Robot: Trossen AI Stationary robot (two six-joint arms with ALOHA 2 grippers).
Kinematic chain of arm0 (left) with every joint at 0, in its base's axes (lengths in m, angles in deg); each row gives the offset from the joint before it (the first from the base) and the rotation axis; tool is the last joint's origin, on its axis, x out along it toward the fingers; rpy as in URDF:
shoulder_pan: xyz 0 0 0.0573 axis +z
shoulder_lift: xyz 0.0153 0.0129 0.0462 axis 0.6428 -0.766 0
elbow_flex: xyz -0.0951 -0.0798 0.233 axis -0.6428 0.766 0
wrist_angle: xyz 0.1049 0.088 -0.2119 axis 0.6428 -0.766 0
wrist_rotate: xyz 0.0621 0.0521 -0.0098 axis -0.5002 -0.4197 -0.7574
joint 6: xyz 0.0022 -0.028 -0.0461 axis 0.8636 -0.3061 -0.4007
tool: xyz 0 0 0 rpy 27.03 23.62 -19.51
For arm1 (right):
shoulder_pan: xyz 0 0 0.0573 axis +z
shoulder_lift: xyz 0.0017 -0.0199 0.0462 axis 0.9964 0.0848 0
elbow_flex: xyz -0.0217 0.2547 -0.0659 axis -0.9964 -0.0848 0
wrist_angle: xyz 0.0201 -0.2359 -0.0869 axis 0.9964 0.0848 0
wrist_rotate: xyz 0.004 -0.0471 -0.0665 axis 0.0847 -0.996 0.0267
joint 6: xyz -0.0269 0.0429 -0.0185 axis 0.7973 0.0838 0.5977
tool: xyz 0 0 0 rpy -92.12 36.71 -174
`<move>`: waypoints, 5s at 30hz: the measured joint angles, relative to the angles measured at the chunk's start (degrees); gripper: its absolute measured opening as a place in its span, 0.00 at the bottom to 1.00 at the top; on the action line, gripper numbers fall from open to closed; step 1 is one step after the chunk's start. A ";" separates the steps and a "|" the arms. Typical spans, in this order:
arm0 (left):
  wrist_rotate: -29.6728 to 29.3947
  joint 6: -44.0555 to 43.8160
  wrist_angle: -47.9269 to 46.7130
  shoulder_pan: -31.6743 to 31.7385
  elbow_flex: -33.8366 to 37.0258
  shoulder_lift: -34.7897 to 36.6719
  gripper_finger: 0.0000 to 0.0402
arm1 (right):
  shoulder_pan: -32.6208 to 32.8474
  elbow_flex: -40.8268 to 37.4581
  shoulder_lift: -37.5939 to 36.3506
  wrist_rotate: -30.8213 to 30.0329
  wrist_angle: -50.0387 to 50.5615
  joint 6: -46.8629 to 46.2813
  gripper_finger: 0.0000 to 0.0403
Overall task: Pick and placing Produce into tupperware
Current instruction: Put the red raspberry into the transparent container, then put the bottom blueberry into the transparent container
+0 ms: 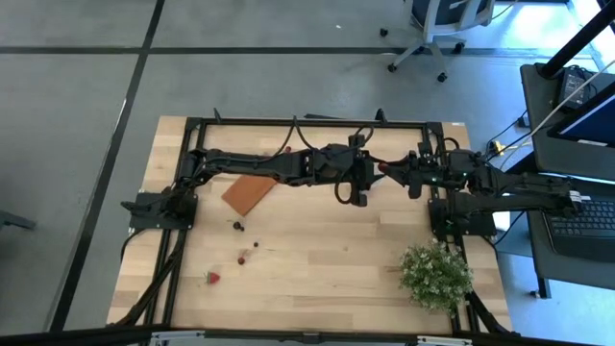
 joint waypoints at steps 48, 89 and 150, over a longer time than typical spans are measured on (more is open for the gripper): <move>8.36 -47.50 -25.37 5.46 43.49 33.72 0.57 | -14.58 9.77 38.34 0.77 22.37 5.70 0.25; 20.05 -56.48 -34.28 1.13 55.75 40.54 0.57 | -9.57 28.20 37.62 0.79 15.56 20.96 0.45; 16.11 -83.40 -41.58 -19.09 49.64 14.86 0.26 | -12.33 30.01 37.94 0.05 14.43 25.49 0.44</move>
